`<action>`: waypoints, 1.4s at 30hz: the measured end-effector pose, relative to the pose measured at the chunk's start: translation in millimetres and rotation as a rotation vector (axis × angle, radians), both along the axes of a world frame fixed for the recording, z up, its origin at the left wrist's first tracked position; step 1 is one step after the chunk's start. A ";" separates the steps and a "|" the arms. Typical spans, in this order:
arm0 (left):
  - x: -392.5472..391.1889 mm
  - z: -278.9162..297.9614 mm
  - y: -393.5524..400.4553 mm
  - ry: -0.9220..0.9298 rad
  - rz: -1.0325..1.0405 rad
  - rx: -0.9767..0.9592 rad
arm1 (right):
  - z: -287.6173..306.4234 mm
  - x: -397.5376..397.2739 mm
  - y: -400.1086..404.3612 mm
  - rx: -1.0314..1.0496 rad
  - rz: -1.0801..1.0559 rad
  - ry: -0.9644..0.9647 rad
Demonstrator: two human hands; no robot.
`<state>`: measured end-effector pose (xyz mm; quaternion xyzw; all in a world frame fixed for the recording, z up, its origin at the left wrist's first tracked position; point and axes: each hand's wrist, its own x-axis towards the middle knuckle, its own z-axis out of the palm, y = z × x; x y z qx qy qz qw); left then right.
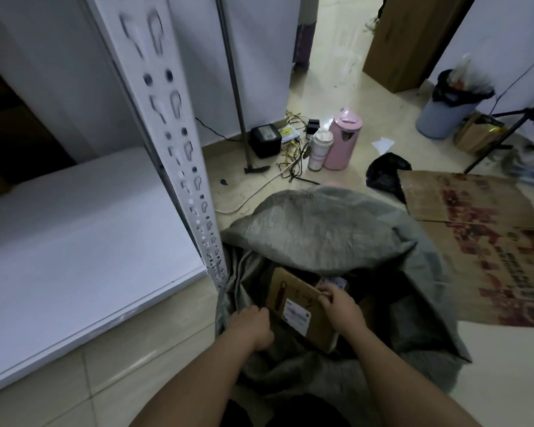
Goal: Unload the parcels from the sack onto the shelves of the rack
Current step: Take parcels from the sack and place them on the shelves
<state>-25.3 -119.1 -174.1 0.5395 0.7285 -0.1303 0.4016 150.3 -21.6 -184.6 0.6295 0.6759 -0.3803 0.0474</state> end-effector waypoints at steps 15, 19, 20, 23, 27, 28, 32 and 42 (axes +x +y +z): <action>-68.2 387.5 -82.4 -0.395 0.732 0.124 | 412.5 -53.5 -44.0 -0.382 0.176 0.265; -92.8 469.4 -135.4 -0.525 0.829 0.171 | 482.9 -79.1 -72.4 -0.422 0.230 0.327; -98.6 481.3 -150.5 -0.535 0.862 0.181 | 494.6 -85.3 -81.2 -0.431 0.244 0.342; -108.4 500.3 -187.8 -0.585 0.984 0.200 | 515.2 -101.6 -102.6 -0.456 0.263 0.380; -111.1 513.9 -227.8 -0.626 1.114 0.262 | 518.8 -112.9 -130.2 -0.398 0.169 0.479; -109.4 518.1 -237.4 -0.629 1.143 0.279 | 520.0 -115.0 -138.8 -0.372 0.109 0.509; -98.4 529.8 -271.4 -0.618 1.250 0.364 | 520.8 -118.7 -169.0 -0.471 -0.005 0.540; -106.6 542.4 -374.2 -0.470 1.778 0.654 | 536.9 -171.7 -264.6 -0.472 0.208 0.495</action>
